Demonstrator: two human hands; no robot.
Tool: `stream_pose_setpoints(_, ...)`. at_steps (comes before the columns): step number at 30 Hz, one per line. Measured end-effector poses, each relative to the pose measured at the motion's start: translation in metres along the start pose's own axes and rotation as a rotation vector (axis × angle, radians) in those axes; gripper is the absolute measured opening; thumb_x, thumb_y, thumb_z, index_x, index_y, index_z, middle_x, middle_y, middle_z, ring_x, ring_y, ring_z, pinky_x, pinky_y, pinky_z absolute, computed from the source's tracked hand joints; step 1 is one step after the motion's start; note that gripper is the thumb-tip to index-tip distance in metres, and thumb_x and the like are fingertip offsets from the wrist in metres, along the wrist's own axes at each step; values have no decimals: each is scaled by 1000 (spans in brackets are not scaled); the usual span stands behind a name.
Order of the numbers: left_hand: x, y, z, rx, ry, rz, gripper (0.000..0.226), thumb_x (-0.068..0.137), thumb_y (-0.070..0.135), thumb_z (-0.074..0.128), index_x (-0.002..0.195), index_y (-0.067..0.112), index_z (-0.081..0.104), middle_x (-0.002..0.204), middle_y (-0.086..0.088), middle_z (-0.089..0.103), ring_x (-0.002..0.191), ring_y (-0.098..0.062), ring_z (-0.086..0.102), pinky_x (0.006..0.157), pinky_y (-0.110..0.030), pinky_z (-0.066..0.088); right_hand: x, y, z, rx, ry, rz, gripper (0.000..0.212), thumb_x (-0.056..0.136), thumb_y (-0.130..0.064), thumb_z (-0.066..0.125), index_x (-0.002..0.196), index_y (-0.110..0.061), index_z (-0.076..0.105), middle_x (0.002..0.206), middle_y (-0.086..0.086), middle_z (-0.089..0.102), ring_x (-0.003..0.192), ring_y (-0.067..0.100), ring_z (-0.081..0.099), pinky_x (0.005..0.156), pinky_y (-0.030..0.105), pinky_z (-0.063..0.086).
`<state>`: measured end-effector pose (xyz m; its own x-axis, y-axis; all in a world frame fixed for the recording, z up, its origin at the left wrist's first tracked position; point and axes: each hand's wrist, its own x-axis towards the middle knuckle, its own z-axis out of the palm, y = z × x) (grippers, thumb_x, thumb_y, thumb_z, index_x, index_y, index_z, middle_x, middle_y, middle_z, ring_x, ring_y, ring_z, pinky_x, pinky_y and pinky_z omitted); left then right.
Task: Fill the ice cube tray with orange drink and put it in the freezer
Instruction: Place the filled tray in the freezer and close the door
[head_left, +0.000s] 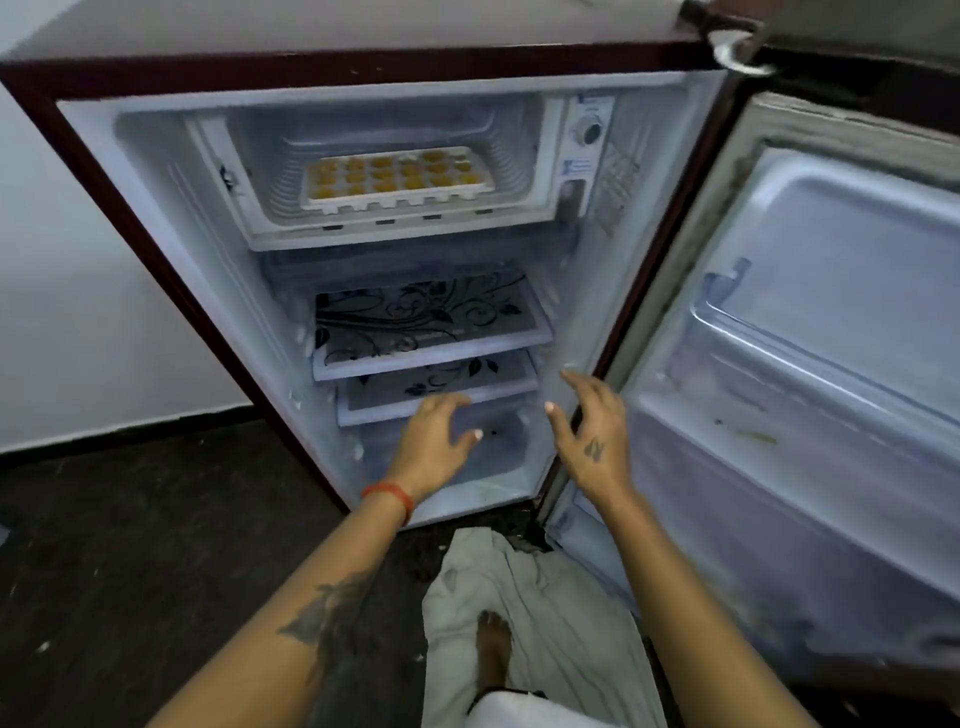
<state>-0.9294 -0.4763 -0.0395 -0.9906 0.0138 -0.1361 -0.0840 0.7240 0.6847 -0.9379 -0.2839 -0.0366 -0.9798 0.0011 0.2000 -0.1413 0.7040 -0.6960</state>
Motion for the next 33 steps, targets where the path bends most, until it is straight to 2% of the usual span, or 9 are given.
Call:
stream_pose_setpoints(5, -53, 28, 44, 175, -504, 147, 43, 90, 26, 61, 130, 13, 53, 134, -7, 55, 116, -24, 55, 93, -26, 42, -88, 49, -61, -212, -56, 142, 41, 85, -32, 51, 118, -10, 62, 118, 15, 63, 111, 36, 55, 94, 37, 41)
stream_pose_setpoints(9, -83, 63, 92, 493, -667, 385, 48, 90, 31, 59, 135, 17, 48, 138, -10, 50, 124, -28, 48, 100, -34, 41, -141, 70, -128, -327, 149, 220, 30, 86, -20, 59, 114, -11, 65, 113, 15, 66, 107, 38, 57, 93, 38, 42)
stream_pose_setpoints(13, -112, 110, 126, 675, -581, 625, 73, 91, 31, 57, 150, 26, 14, 160, -7, -2, 146, -34, 1, 115, -57, 13, -167, 73, -201, -442, 487, 165, 38, 80, -22, 53, 114, -6, 64, 109, 19, 65, 101, 39, 58, 94, 34, 36)
stream_pose_setpoints(16, -122, 146, 144, 695, -416, 778, 91, 90, 32, 58, 150, 29, -11, 155, -2, -30, 142, -37, -25, 110, -68, -3, -168, 71, -249, -538, 715, 125, 47, 79, -15, 56, 124, -1, 55, 123, 25, 55, 114, 43, 49, 101, 40, 31)
stream_pose_setpoints(20, -128, 189, 165, 644, -266, 806, 101, 89, 38, 58, 143, 26, -27, 145, 1, -42, 133, -37, -39, 107, -69, -13, -162, 91, -294, -651, 533, 245, 67, 84, -25, 53, 144, -6, 30, 149, 21, 30, 140, 38, 23, 116, 51, 15)
stream_pose_setpoints(23, -133, 216, 179, 605, -213, 751, 102, 89, 42, 56, 141, 25, -29, 147, 0, -41, 135, -37, -35, 107, -69, -12, -160, 105, -306, -755, 353, 319, 77, 83, -26, 63, 146, -8, 24, 149, 20, 30, 142, 36, 18, 117, 53, 4)
stream_pose_setpoints(28, -144, 243, 192, 321, -202, 594, 96, 90, 49, 51, 144, 26, -25, 156, 2, -25, 142, -25, -23, 112, -60, -8, -163, 98, -304, -781, 380, 283, 66, 80, -21, 65, 138, -7, 38, 131, 20, 48, 130, 36, 37, 116, 57, 10)
stream_pose_setpoints(30, -148, 257, 189, -16, -247, 436, 89, 90, 52, 51, 150, 24, -9, 161, 0, 2, 147, -21, 5, 117, -52, 11, -169, 92, -300, -791, 383, 283, 62, 82, -21, 63, 138, -8, 39, 131, 18, 49, 129, 36, 38, 115, 58, 11)
stream_pose_setpoints(33, -158, 277, 182, -529, -353, 158, 75, 90, 51, 51, 150, 24, 14, 138, 0, 48, 131, -21, 44, 100, -32, 38, -183, 80, -290, -805, 420, 253, 58, 83, -20, 62, 136, -9, 42, 129, 16, 53, 126, 35, 44, 113, 58, 17)
